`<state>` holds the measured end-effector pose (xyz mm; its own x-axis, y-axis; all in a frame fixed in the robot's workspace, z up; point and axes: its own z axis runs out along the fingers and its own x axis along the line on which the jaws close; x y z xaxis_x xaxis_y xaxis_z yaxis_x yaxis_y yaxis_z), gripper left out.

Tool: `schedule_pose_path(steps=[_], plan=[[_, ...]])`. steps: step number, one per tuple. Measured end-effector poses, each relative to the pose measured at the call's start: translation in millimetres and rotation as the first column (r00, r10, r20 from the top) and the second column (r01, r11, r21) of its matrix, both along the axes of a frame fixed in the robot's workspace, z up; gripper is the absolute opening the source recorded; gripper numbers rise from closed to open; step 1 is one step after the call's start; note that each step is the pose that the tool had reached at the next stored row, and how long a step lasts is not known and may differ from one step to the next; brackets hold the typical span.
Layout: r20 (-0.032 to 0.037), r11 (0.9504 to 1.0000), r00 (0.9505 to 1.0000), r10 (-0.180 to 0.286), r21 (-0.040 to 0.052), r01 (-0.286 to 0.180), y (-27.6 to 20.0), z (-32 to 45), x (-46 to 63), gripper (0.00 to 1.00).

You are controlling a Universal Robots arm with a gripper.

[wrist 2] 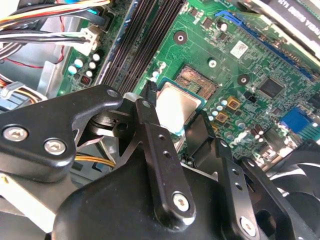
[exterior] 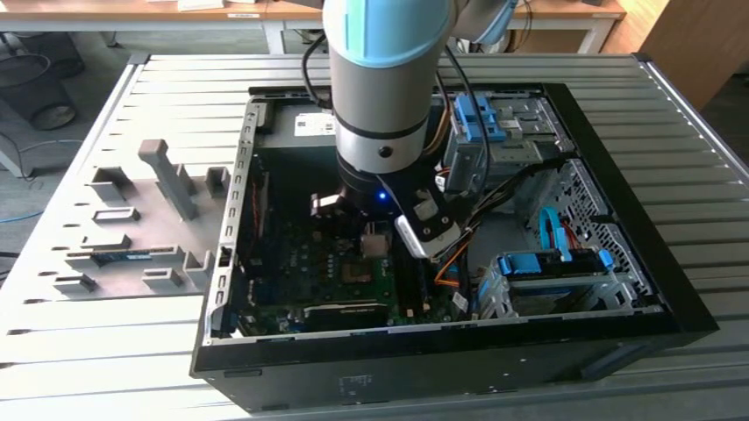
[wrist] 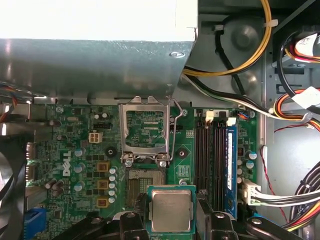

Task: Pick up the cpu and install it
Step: 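Place the cpu into insertion slot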

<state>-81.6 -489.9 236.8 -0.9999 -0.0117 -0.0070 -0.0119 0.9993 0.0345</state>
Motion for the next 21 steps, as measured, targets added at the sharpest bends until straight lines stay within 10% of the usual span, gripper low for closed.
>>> schedule_pose_path(steps=[21], plan=[[0.0001, 1.0, 1.0, 0.0, 0.0001, 0.0, 0.0, -4.8, -0.4, 0.47]])
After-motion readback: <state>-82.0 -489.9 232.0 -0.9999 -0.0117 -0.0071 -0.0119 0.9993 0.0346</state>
